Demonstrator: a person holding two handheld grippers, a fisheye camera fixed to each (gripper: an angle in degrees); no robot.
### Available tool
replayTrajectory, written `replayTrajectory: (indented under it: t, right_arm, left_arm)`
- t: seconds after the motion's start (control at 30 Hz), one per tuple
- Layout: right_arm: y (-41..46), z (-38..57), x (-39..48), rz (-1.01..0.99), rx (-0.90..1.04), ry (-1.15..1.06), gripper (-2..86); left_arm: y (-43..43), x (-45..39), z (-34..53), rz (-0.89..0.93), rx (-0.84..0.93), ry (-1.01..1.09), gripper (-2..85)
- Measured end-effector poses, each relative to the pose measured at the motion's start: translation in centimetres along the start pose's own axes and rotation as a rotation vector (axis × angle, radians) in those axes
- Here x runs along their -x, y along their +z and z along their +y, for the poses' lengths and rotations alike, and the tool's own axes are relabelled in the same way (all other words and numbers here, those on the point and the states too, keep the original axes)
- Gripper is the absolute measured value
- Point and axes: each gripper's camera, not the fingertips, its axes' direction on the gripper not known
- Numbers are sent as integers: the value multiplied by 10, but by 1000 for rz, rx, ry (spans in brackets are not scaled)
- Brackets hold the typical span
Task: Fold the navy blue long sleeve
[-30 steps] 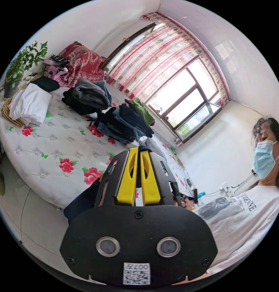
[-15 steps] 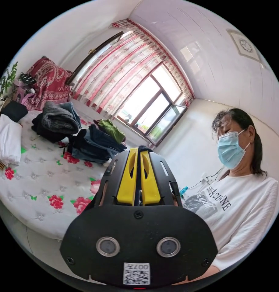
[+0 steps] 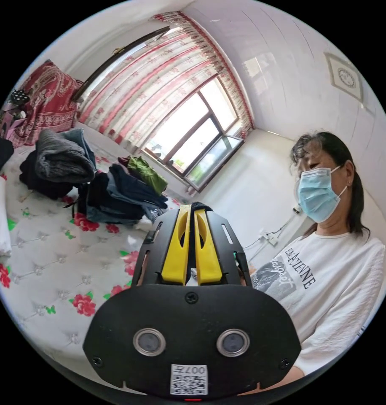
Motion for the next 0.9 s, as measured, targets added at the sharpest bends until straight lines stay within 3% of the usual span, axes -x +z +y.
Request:
replayTrajectory:
  t: [0.2, 0.43, 0.53, 0.7, 0.8, 0.9]
  right_arm:
    - [158, 43, 14, -198, 210, 81, 77]
    - [188, 44, 20, -177, 213, 149, 3]
    - [162, 36, 21, -29, 150, 180, -1]
    - [25, 15, 69, 302, -216, 143, -1]
    - [-18, -23, 108, 551, -263, 40, 0]
    - [-5, -77, 121, 820, -231, -79, 4]
  left_arm:
    - [-5, 7, -42, 77, -37, -5, -10]
    - [-6, 29, -75, 58, -25, -32, -10]
    - [-7, 38, -88, 11, -27, -46, -10]
    - [-13, 47, -119, -185, -7, 0, -9]
    - [8, 68, -145, -302, 52, 49, -7]
    - [64, 113, -173, -425, 105, 94, 1]
